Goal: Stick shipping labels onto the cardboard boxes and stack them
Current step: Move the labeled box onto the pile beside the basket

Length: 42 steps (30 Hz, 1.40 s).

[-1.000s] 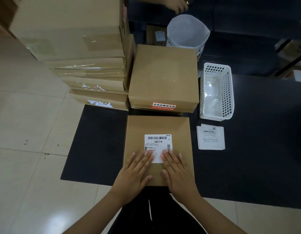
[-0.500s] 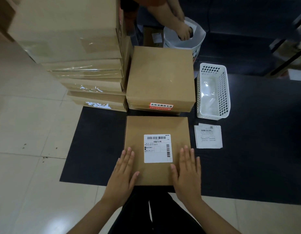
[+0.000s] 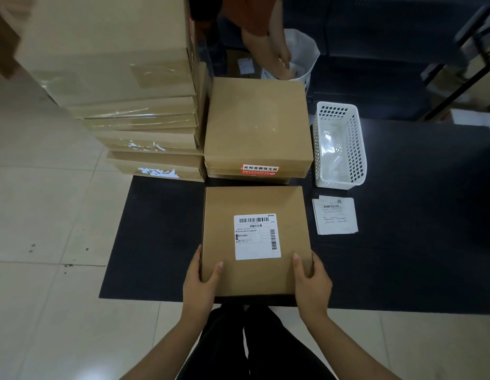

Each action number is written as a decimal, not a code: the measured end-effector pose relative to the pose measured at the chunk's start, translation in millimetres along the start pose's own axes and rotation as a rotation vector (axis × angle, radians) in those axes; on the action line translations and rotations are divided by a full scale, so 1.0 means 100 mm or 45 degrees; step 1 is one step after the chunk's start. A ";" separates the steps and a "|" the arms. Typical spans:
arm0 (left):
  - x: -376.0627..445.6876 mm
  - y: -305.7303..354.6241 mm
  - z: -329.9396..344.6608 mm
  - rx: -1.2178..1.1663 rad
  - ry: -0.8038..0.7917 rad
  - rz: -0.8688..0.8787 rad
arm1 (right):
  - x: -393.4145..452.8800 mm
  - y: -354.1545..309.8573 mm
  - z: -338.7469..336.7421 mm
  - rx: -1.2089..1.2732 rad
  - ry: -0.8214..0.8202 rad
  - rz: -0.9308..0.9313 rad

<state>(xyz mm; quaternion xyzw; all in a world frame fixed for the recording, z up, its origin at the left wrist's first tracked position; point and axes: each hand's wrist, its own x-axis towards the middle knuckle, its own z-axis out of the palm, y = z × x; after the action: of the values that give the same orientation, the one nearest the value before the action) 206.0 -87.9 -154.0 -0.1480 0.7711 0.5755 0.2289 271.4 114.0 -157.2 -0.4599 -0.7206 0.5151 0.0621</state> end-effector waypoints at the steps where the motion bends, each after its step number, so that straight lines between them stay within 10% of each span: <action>1: -0.01 0.00 -0.01 -0.012 0.012 -0.007 | -0.03 -0.01 0.01 0.016 0.011 -0.007; 14: -0.48 0.10 0.16 -0.074 0.147 0.121 | -0.19 0.16 -0.34 0.162 0.044 -0.114; 29: -1.78 0.26 2.60 -0.173 -0.038 0.170 | 0.28 0.96 -2.96 0.250 0.265 -0.101; 42: -1.33 0.89 3.63 -0.130 -0.056 0.198 | 1.40 0.76 -3.51 0.235 0.304 -0.081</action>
<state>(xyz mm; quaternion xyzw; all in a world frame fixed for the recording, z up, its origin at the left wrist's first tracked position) 341.5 280.8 -95.9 -0.0863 0.7447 0.6331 0.1926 435.3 459.6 -110.0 -0.4870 -0.6720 0.5186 0.2056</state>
